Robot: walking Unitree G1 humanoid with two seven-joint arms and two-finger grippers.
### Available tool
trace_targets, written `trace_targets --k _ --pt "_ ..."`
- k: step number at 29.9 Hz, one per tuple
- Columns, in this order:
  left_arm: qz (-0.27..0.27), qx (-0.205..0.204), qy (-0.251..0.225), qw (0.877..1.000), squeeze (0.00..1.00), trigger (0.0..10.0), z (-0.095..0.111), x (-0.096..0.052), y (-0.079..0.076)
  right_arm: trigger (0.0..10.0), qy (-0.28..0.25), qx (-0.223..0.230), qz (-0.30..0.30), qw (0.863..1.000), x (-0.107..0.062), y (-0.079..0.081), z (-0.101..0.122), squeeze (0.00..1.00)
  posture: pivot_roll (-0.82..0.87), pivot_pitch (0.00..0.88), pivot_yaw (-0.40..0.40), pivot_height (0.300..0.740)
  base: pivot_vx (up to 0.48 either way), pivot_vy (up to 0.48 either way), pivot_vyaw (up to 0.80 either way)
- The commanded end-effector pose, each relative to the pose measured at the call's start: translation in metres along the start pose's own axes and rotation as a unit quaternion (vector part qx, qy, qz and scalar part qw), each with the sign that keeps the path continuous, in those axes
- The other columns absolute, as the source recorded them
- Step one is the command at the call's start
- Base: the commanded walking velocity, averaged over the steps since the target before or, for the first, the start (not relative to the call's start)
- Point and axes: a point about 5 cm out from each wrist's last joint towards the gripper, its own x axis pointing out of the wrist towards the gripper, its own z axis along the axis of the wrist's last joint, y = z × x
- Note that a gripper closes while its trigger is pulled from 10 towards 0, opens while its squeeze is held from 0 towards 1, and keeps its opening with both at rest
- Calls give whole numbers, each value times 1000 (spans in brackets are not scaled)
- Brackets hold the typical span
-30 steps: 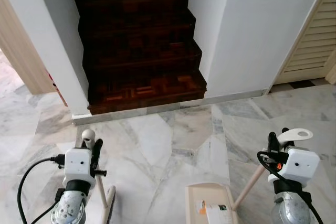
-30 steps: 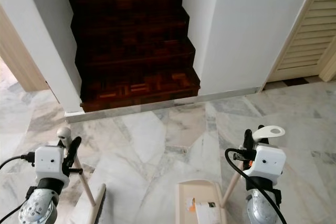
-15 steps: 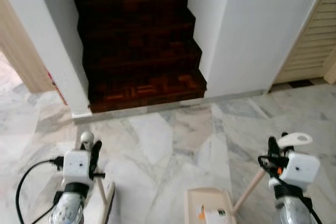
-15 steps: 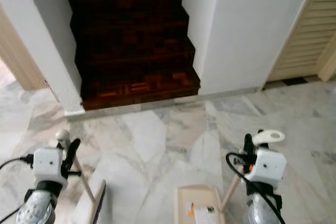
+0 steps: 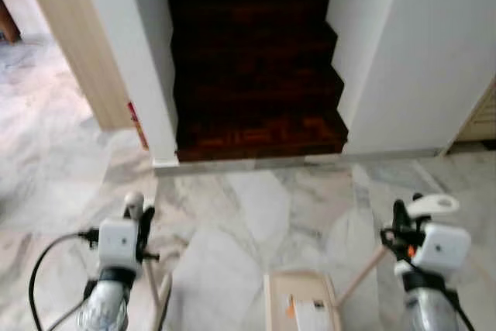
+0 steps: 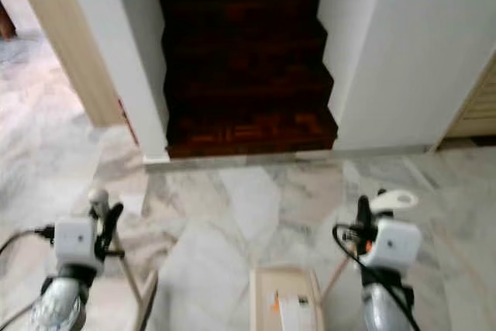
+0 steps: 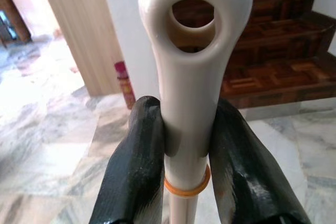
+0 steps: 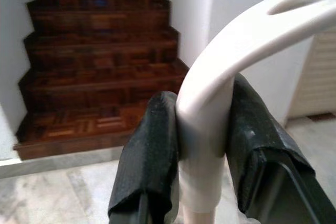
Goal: Sweep floor
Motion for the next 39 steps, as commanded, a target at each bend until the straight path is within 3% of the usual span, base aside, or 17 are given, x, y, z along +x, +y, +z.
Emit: trace_targets --k 1,39 --pt "1 11 -16 1000 0 10000 7 3 2 10000 -20 3 0 1000 3 0 10 0 -47 0 -5 740 0 251 0" --pt "8 6 -19 1000 0 10000 10 8 0 10000 -13 13 0 1000 10 0 11 0 -35 0 -12 740 0 349 0"
